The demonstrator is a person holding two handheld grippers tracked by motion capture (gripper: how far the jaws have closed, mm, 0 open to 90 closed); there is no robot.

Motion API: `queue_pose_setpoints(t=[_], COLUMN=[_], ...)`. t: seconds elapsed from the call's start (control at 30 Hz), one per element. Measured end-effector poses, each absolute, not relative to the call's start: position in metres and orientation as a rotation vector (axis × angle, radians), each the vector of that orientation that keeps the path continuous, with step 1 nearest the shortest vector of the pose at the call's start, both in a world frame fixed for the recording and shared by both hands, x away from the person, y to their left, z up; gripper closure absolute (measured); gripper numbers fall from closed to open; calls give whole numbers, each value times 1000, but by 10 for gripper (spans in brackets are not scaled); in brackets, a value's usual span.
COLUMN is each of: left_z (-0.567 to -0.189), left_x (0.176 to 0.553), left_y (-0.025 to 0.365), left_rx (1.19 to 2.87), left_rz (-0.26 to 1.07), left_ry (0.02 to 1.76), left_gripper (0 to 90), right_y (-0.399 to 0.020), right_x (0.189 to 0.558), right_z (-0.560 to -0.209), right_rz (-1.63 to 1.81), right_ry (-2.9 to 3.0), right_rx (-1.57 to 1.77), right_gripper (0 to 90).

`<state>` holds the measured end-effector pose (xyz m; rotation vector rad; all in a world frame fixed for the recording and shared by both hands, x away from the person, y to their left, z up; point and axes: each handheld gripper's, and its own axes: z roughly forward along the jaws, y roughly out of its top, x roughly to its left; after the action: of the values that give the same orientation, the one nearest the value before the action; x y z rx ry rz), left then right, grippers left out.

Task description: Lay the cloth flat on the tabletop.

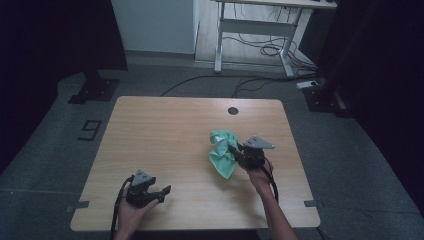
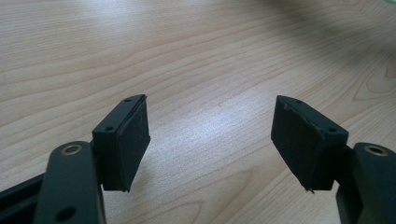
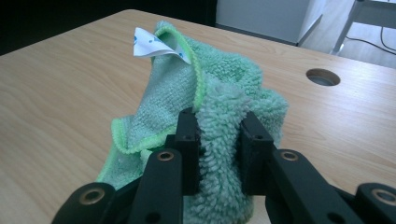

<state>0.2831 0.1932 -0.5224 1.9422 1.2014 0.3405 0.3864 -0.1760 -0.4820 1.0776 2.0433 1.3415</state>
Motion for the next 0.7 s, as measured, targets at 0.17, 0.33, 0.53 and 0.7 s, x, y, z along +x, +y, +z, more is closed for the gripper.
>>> queue_pose_setpoints(t=[0.17, 0.33, 0.53, 0.7], left_z=[-523, -523, -524, -523], left_x=[283, 282, 282, 282], left_y=[191, 190, 189, 189], left_rx=[1948, 1950, 1956, 1956], left_rz=[339, 339, 340, 341], left_ry=[1198, 1195, 1194, 1193], left_gripper=[282, 282, 282, 282], right_y=[-169, -158, -144, -131], right_x=[373, 361, 347, 338], right_z=[-487, -492, -497, -504], right_rz=[1372, 1389, 1424, 1434], right_ry=[2061, 2092, 2125, 2162], right_rx=[1045, 1013, 961, 932], right_gripper=[733, 732, 731, 730])
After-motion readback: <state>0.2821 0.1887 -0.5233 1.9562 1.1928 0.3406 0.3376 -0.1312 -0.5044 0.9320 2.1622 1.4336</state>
